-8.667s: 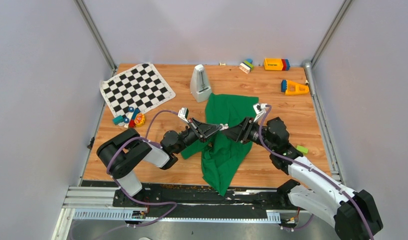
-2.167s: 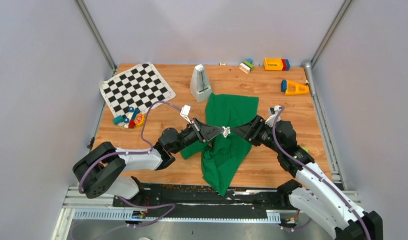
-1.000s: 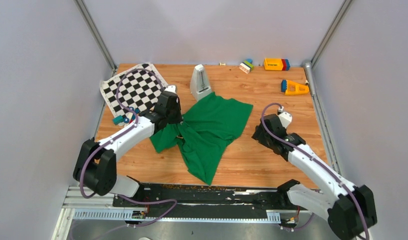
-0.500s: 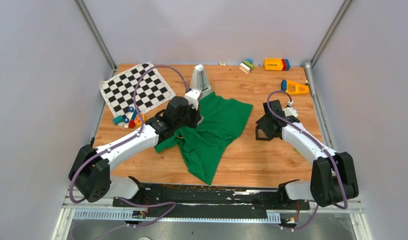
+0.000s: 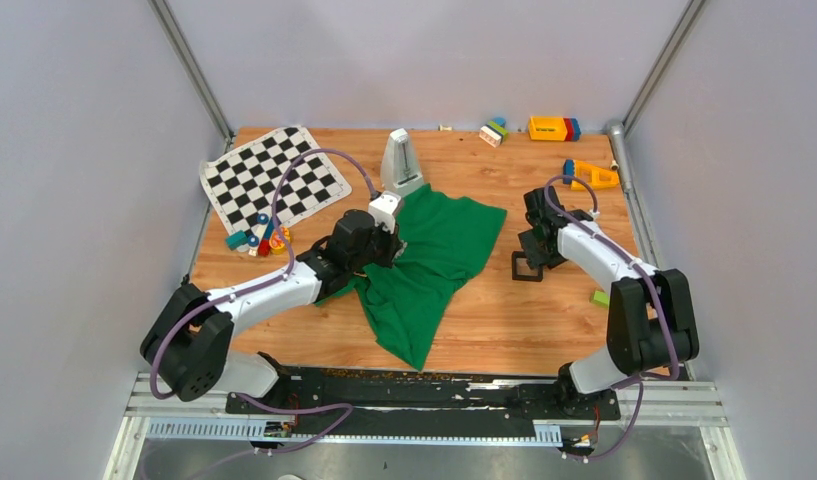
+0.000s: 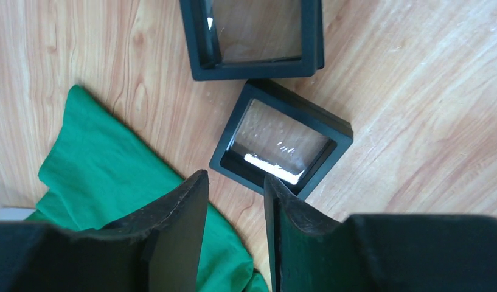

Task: Remove the brooch from the garment

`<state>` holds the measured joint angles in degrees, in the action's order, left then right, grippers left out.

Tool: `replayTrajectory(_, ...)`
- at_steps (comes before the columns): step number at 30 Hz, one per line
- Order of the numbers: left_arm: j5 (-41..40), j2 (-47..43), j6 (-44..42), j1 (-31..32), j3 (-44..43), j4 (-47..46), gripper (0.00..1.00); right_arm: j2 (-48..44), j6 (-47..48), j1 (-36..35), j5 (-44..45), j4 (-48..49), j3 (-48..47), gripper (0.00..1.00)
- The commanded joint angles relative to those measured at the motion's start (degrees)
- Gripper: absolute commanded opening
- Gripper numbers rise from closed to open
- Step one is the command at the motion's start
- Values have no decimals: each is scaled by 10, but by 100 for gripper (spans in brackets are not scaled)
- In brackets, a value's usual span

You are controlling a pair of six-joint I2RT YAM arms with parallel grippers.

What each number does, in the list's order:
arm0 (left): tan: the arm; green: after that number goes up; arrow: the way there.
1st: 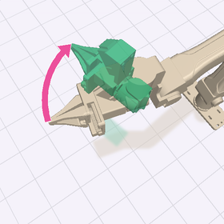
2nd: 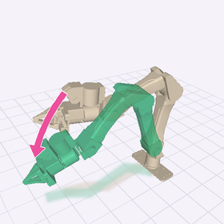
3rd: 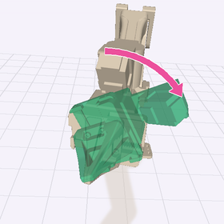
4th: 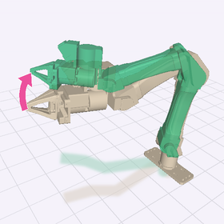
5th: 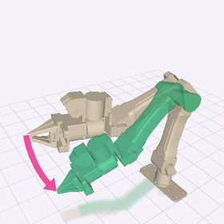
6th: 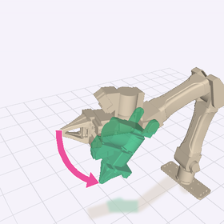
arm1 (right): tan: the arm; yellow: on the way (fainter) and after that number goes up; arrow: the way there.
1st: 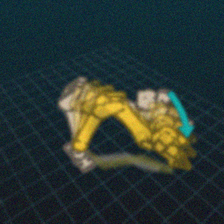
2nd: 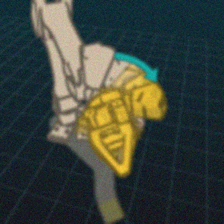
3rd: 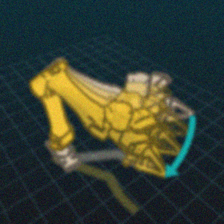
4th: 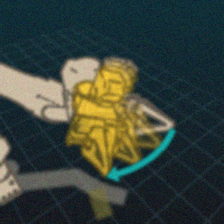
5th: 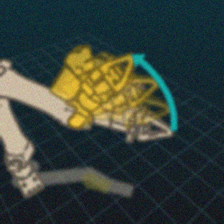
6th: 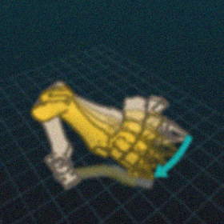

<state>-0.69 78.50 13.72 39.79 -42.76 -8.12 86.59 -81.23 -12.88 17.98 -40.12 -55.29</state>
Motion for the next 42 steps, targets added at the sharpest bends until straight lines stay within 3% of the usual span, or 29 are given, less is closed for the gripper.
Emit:
replayTrajectory(1, -3, -30, -12, 4, 2, -34, 0, -6, -40, 8, 25, -23, -24, 39)
replayTrajectory(13, -6, -46, -15, 4, 6, -28, 0, 41, -46, 19, 33, -23, -46, 32)
replayTrajectory(31, -17, -56, -20, 4, 5, -16, 0, 95, -32, 30, 33, -16, -72, 31)
replayTrajectory(35, -21, -62, -20, 4, 7, -15, 0, 99, -31, 30, 29, -15, -75, 23)
replayTrajectory(42, -29, -67, -21, 4, 7, -10, 0, 103, -30, 31, 29, -14, -77, 21)
